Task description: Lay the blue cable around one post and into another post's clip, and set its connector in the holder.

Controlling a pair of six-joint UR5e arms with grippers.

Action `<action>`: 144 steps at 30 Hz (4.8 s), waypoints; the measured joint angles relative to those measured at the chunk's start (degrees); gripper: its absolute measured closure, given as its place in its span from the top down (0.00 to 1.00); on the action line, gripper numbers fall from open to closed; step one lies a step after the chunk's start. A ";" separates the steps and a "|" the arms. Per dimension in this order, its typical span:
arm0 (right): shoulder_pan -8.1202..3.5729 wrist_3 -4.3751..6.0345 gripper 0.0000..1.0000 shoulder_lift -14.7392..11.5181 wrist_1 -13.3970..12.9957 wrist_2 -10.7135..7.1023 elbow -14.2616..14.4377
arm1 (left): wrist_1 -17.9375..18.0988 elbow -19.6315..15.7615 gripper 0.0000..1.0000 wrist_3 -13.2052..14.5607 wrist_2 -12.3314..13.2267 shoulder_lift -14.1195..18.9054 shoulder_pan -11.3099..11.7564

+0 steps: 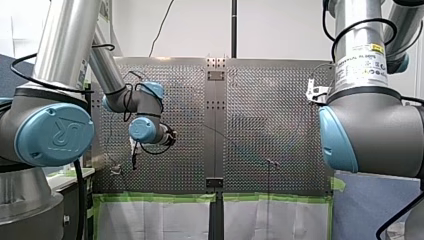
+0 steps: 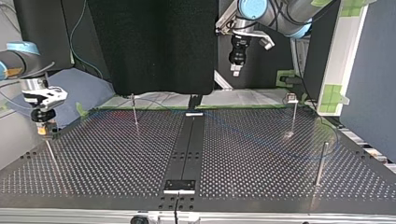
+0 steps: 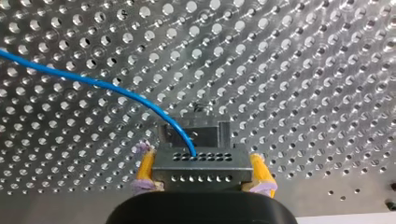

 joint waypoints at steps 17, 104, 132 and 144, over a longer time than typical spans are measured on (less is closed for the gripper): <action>-1.22 -1.56 0.00 2.58 -1.14 -2.07 -1.12 | -0.05 0.19 1.00 0.04 0.00 0.00 0.34; -1.17 -4.07 0.00 3.25 -3.12 -7.15 -2.24 | -0.36 0.35 1.00 0.17 0.00 -0.01 1.01; -1.27 -3.19 0.00 3.96 -3.23 -7.16 -3.30 | -0.36 0.35 1.00 0.14 0.17 -0.01 0.98; -1.33 -3.09 0.00 4.37 -3.24 -7.16 -3.46 | -0.33 0.36 1.00 0.15 0.16 -0.01 0.99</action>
